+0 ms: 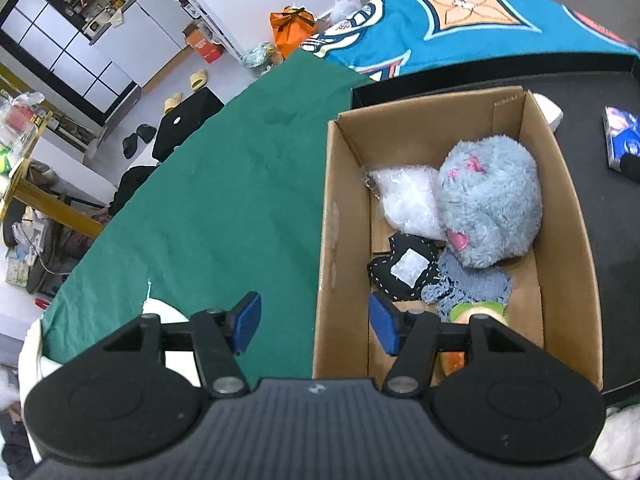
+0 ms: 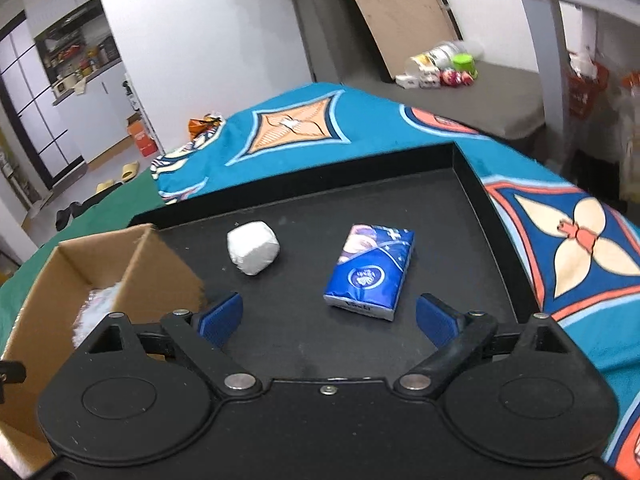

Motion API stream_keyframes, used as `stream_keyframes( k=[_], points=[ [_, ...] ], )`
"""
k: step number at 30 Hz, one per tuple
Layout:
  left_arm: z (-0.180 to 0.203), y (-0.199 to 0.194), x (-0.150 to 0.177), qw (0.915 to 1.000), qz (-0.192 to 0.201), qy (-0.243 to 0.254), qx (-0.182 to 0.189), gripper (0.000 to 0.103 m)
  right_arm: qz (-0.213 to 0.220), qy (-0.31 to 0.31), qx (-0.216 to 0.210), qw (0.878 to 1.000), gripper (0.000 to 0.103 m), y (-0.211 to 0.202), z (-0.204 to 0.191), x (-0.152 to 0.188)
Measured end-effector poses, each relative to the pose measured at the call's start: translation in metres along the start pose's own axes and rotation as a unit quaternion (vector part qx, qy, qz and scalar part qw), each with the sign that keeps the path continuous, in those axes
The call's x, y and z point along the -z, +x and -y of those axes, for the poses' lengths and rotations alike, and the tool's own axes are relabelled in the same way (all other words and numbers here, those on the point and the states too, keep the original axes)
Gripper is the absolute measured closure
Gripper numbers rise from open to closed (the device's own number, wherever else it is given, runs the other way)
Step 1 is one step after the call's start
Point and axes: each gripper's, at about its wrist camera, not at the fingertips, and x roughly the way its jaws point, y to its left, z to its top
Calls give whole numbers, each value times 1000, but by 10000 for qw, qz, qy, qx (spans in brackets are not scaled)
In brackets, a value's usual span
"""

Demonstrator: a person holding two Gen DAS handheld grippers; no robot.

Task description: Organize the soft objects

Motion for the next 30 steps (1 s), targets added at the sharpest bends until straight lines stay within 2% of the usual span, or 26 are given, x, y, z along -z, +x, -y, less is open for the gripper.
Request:
stream_keyframes(
  k=[11,17,19,20,21,23,30],
  points=[
    [17,7,-7,9988,-200,257,-356,43,-141,172,49,9997,9,31,14,-6],
    [22,11,-9,9981,-279,356,-422,43,-136,45,155,9998,10,43,15,-8],
    [21,11,-9,9982,-274,329,-417,43,-170,170,82,9997,15,47,18,-10],
    [19,11,-9,9983,-266,309,-413,43,-180,182,61,9997,20,49,19,-10],
    [18,11,-10,9984,-260,290,-405,43,-182,179,69,9997,32,50,20,-10],
    [17,11,-9,9987,-249,260,-368,43,-192,170,235,9994,49,51,22,-9],
    [11,6,-4,9993,-121,169,-326,43,-307,93,359,9988,50,42,26,-5]
  ],
)
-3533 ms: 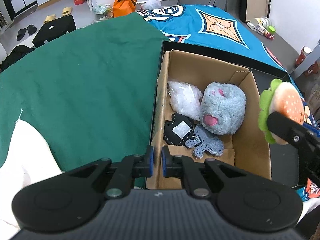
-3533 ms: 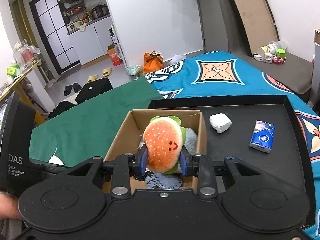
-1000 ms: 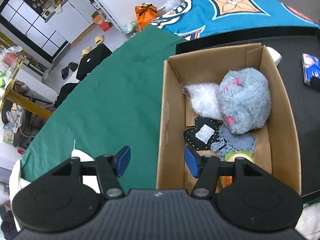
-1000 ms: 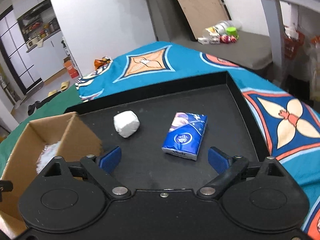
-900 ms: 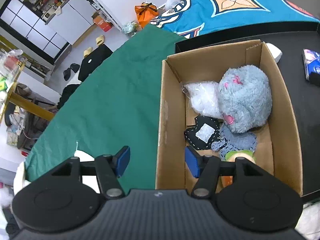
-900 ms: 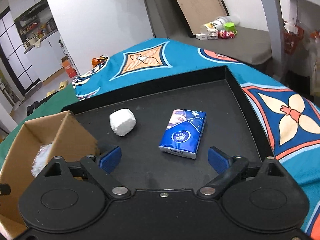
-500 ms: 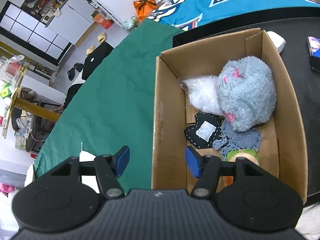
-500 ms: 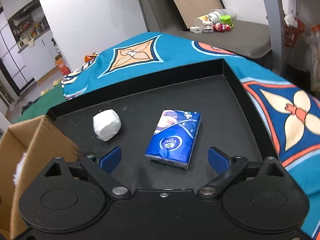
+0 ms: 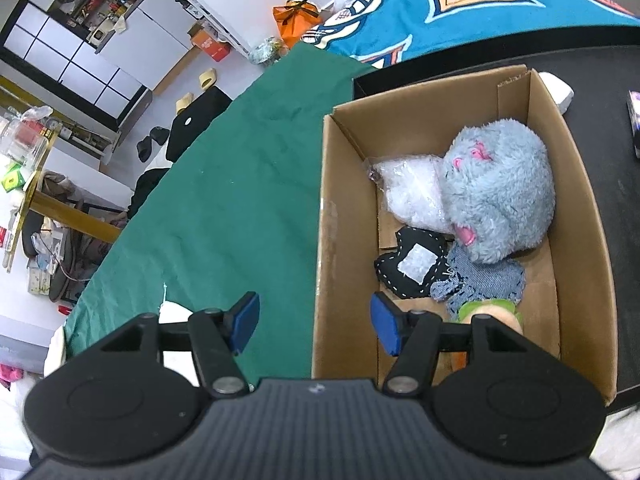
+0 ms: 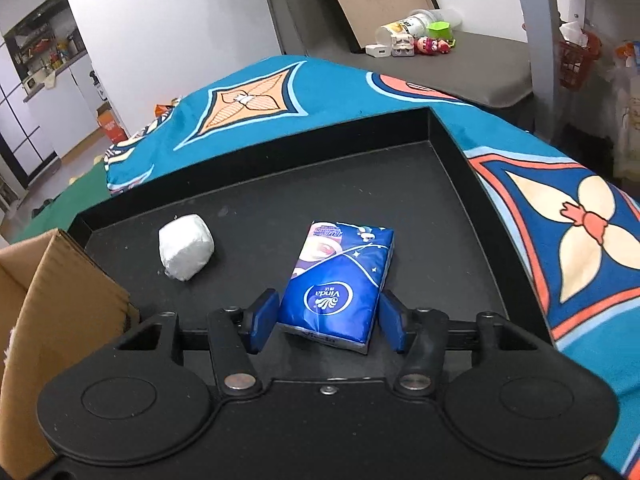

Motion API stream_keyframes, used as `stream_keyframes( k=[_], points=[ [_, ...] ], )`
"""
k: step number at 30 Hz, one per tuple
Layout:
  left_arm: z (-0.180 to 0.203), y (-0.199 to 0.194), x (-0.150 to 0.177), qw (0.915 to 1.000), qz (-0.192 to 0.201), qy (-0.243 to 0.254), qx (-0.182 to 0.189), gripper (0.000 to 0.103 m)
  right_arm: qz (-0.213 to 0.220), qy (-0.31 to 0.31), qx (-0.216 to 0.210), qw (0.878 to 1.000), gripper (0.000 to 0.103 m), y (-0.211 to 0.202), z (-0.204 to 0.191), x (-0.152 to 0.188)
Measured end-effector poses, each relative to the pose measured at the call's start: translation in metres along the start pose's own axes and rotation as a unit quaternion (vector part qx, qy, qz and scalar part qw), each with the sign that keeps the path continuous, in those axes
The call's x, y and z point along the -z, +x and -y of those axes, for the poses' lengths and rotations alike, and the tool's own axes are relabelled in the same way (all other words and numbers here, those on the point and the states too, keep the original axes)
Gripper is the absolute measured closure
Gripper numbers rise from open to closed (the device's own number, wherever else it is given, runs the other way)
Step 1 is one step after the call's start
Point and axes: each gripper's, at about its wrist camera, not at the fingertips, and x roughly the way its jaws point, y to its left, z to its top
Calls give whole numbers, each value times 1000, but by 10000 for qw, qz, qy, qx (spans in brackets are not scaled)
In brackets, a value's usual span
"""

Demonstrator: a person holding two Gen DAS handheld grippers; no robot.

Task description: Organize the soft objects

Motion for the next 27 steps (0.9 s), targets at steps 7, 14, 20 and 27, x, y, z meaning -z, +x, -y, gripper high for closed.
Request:
stream_keyframes(
  k=[7,14,20,27],
  points=[
    [-10,-2,2,9998,5,-169,143,43,-156,-136,137,9997,50,-9,5,5],
    [-11,-10,6,9998,73,-184,99,43,-311,-135,273,9991,49,-21,16,12],
    [-8,-12,6,9999,108,-133,14,43,-254,33,250,9994,19,-26,23,10],
    [-6,-14,6,9998,164,-129,-48,43,-200,98,318,9992,10,-16,18,9]
  ],
)
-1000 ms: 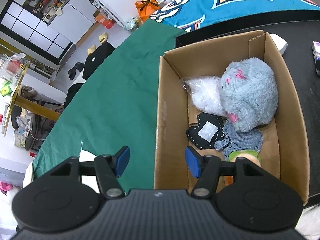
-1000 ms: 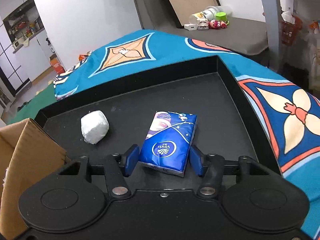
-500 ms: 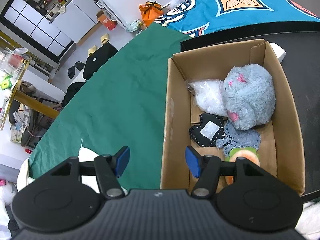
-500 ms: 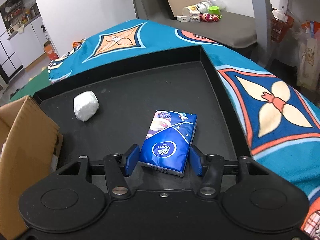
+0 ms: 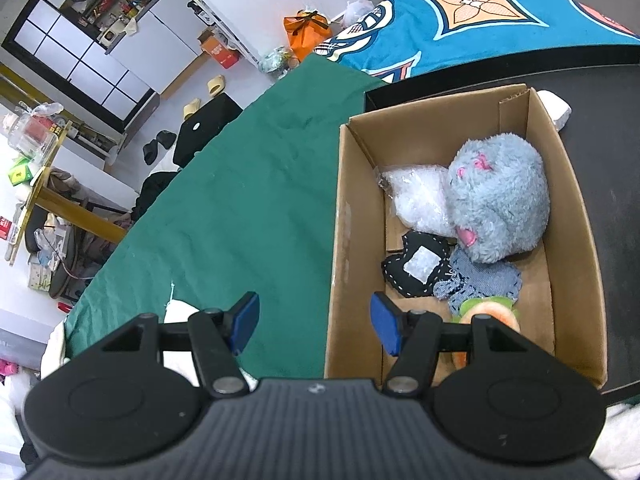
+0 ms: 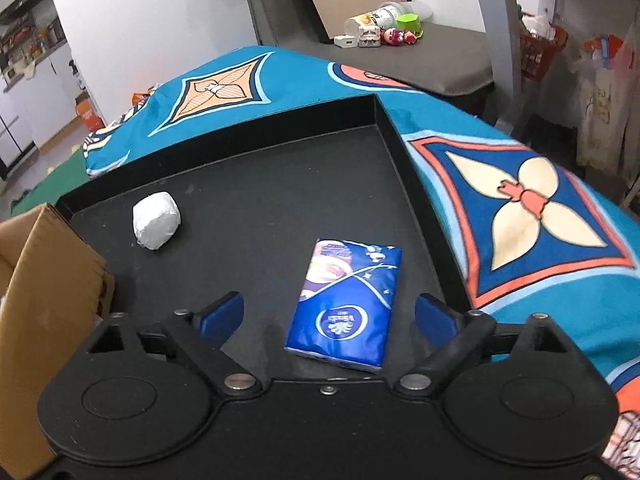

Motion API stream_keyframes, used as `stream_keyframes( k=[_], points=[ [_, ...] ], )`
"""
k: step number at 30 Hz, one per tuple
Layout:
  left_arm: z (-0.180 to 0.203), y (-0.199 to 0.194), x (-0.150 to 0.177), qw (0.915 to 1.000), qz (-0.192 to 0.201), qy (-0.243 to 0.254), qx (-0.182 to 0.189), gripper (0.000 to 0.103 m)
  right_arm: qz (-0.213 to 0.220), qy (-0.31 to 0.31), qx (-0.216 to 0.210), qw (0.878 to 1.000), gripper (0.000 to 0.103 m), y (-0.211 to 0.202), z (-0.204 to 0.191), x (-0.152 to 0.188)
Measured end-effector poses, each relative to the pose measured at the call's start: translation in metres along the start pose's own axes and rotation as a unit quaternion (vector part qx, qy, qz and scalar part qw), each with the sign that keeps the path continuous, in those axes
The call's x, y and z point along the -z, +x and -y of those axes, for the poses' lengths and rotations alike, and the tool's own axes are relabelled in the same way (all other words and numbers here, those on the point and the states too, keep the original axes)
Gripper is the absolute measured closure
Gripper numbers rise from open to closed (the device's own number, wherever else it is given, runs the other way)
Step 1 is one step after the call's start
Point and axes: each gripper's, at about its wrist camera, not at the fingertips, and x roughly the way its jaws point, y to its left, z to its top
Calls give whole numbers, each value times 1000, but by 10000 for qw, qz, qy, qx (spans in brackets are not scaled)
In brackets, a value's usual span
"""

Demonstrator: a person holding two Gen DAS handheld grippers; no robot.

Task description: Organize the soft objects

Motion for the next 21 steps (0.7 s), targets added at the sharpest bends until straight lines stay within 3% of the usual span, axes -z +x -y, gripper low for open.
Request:
stream_keyframes(
  k=[8,10,15,21],
  points=[
    [3,3,-4,9997,-196,113,119,43,-65,-188,284,9994,11,11,-9,5],
    [4,2,-4,9995,-229,100,190,43,-2,-452,420,9981,17,11,-13,9],
    [2,-2,-1,9996,-147,118,207,43,103,-641,586,9962,48,4,-9,10],
    [-4,-5,-1,9991,-111,14,421,43,11,-666,591,9960,49,-3,-3,13]
  ],
)
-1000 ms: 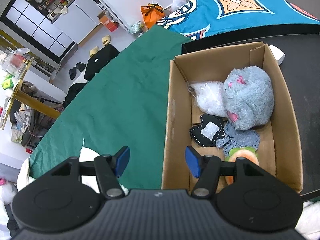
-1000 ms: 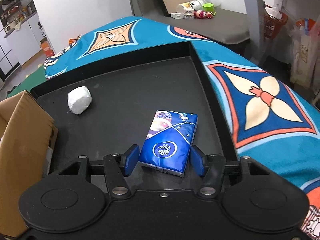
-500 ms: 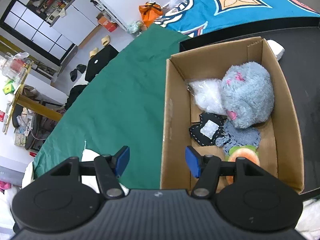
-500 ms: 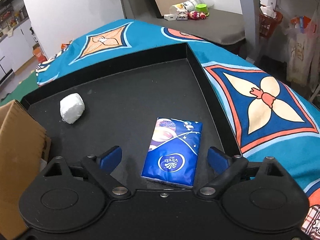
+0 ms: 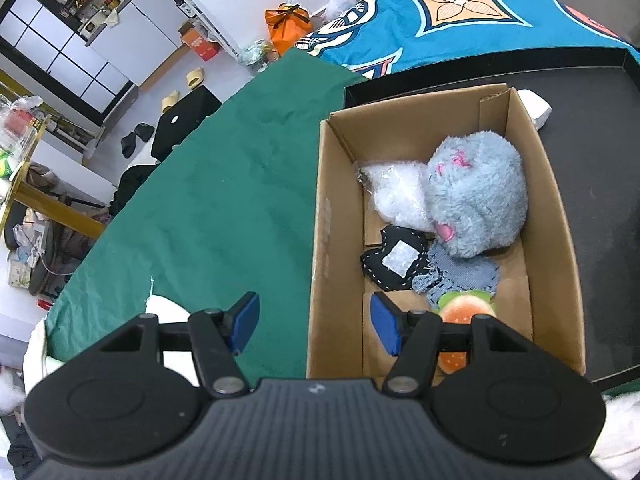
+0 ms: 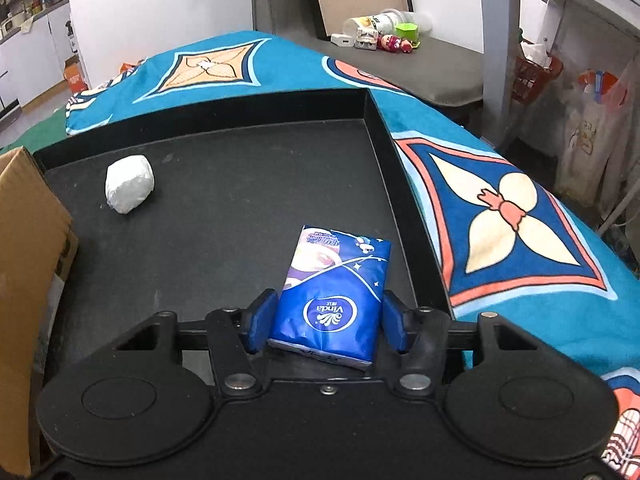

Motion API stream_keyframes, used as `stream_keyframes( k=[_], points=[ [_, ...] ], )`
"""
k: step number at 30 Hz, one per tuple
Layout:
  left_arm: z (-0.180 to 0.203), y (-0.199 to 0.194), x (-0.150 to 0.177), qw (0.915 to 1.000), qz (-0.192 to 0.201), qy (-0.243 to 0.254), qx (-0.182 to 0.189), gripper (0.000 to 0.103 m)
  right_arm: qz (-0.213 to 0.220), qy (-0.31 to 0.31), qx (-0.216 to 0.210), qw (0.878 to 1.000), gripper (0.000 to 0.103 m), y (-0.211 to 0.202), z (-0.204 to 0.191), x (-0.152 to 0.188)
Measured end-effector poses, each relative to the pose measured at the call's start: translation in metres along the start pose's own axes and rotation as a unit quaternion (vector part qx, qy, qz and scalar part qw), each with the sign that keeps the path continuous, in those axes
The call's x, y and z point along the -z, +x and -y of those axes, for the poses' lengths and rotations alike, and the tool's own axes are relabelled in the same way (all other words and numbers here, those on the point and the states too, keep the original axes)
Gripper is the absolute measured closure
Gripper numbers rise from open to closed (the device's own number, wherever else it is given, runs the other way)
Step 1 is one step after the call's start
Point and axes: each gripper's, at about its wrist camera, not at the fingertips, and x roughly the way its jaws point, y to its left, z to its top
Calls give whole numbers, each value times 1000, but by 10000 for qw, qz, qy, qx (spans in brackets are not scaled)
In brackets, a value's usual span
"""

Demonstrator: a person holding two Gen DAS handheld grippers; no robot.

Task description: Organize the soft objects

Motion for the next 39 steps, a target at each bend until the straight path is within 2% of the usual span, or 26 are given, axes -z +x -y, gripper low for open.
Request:
stream_keyframes(
  k=[5,18,20,23,26,31,39],
  points=[
    [-1,-1,2,10000,23,35,38,43,-62,47,-108,9999,49,-15,3,-6],
    [-22,2,4,9965,-10,-417,718,43,97,243,-352,9990,49,-81,4,-23],
    [-26,7,5,9940,-206,-502,946,44,166,219,-417,9988,49,-91,-2,-26],
    [-38,15,4,9854,-417,-766,1465,47,324,104,-491,9982,49,-107,-12,-30],
    [-50,17,2,9796,-384,-938,1737,47,417,60,-639,9971,49,-122,-23,-36],
    [-62,18,-1,9767,-215,-895,1940,48,531,-114,-874,9947,49,-142,-45,-45],
    [-75,34,-3,9652,-348,-1015,2385,65,591,-344,-1112,9914,49,-159,-78,-51]
  ],
)
